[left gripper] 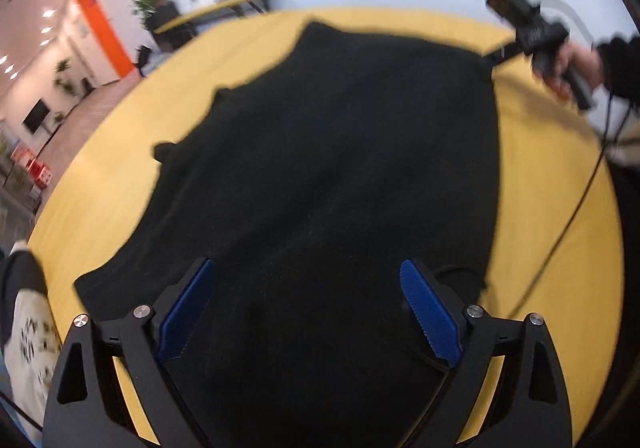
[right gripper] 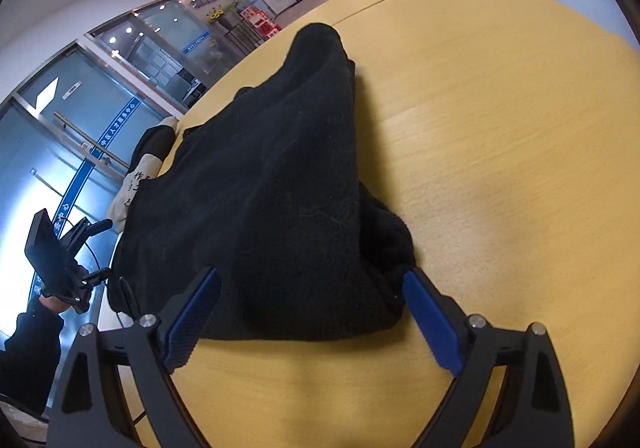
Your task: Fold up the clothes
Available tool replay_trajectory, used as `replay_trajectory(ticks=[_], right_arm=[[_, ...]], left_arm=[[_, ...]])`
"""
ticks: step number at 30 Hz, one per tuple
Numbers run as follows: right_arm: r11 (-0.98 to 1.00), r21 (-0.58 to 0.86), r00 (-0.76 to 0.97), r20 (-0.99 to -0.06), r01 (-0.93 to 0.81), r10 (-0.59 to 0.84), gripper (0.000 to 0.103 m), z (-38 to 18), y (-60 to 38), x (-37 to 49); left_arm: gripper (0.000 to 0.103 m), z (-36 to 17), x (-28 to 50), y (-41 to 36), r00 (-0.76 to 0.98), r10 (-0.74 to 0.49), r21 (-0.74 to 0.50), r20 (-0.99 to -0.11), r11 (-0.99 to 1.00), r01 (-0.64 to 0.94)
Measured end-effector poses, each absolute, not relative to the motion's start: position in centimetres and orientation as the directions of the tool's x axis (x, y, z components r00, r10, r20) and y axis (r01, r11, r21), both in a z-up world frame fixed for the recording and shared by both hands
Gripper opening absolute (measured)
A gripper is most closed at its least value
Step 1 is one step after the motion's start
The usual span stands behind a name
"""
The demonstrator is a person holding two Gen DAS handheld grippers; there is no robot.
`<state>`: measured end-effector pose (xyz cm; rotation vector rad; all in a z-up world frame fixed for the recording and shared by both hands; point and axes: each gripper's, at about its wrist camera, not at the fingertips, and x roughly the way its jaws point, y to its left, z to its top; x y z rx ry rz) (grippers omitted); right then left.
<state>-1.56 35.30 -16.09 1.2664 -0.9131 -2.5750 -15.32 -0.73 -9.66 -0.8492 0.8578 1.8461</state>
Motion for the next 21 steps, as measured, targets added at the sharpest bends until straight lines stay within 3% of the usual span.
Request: replay_trajectory(ticks=[3, 8, 10, 16, 21], right_arm=[[-0.83, 0.543, -0.627, -0.693, -0.131, -0.354, 0.082, -16.3, 34.7, -2.3], [-0.83, 0.543, -0.578, -0.72, -0.126, -0.383, 0.042, -16.6, 34.4, -3.2], [-0.823, 0.554, -0.578, -0.715, -0.126, -0.393, 0.033, -16.6, 34.1, -3.1], [-0.826, 0.561, -0.731, -0.583, -0.047, -0.354, 0.024, -11.2, 33.2, -3.0], [-0.875, 0.47, -0.804, -0.472, 0.116, -0.361, 0.021, -2.6, 31.2, -4.7]], left_arm=[[0.092, -12.4, -16.8, 0.3, -0.307, 0.395, 0.182, -0.866, -0.324, -0.929], [0.096, -13.3, -17.8, -0.1, -0.242, 0.469, 0.08, -0.85, -0.339, -0.937], [0.098, -13.5, -17.7, -0.1, -0.242, 0.49, 0.064, -0.837, -0.352, -0.934], [0.101, -13.7, -16.4, 1.5, -0.274, 0.496, 0.057, -0.824, -0.408, -0.911], [0.1, -13.7, -14.4, 6.2, -0.282, 0.524, 0.033, -0.804, -0.435, -0.9]])
